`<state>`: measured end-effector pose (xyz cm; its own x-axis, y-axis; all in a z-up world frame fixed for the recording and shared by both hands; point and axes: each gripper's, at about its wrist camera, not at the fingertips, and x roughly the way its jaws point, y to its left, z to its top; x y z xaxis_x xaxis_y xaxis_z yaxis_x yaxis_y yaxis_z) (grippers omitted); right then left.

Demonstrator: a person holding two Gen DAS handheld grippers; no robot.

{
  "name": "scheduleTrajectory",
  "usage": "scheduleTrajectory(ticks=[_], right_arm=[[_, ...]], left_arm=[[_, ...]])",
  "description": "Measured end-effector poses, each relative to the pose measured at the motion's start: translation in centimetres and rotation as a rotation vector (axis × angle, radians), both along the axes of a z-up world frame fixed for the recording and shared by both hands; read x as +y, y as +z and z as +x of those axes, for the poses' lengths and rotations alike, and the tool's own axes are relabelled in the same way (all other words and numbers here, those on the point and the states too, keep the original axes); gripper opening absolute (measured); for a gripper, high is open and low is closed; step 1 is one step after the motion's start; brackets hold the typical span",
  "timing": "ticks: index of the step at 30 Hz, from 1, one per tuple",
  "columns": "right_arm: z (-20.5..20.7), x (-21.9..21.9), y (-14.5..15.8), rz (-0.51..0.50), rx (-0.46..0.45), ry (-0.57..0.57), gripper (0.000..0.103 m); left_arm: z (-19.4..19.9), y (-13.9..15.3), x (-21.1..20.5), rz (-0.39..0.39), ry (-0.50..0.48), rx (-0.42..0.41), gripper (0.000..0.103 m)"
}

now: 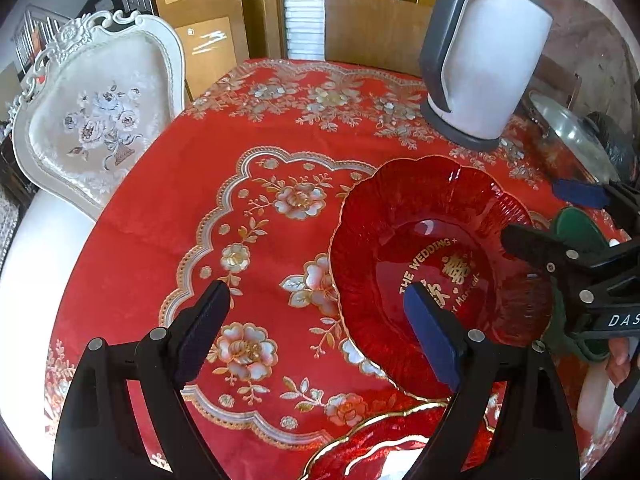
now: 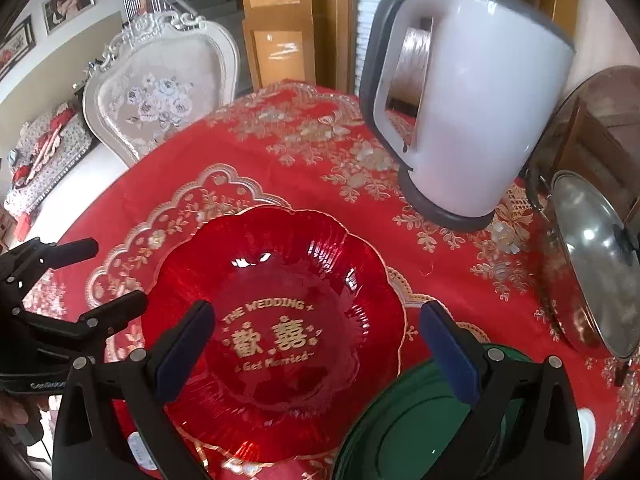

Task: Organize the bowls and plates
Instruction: 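Move the left tool to the rim of the red 'THE WEDDING' plate, then close the left gripper on the rim of the red wedding plate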

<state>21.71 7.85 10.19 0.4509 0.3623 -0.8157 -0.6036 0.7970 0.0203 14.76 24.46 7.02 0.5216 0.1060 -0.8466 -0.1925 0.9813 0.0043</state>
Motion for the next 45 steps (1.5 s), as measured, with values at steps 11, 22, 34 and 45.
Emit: scheduleTrajectory(ticks=[11, 22, 34, 45], right_arm=[[1.2, -1.3, -0.9, 0.241, 0.182, -0.017, 0.102], [0.6, -3.5, 0.4, 0.489, 0.295, -0.045, 0.102], [5.5, -4.4, -1.0, 0.467, 0.418, -0.155, 0.102], [7.7, -4.5, -3.6, 0.311, 0.42, -0.209, 0.098]], left_arm=[[0.3, -0.9, 0.1, -0.061, 0.0, 0.031, 0.089], [-0.4, -0.2, 0.1, -0.047, 0.009, 0.005, 0.089], [0.4, -1.2, 0.7, -0.093, 0.04, 0.023, 0.089], [1.6, -2.6, -0.1, -0.077, 0.0, 0.048, 0.089]])
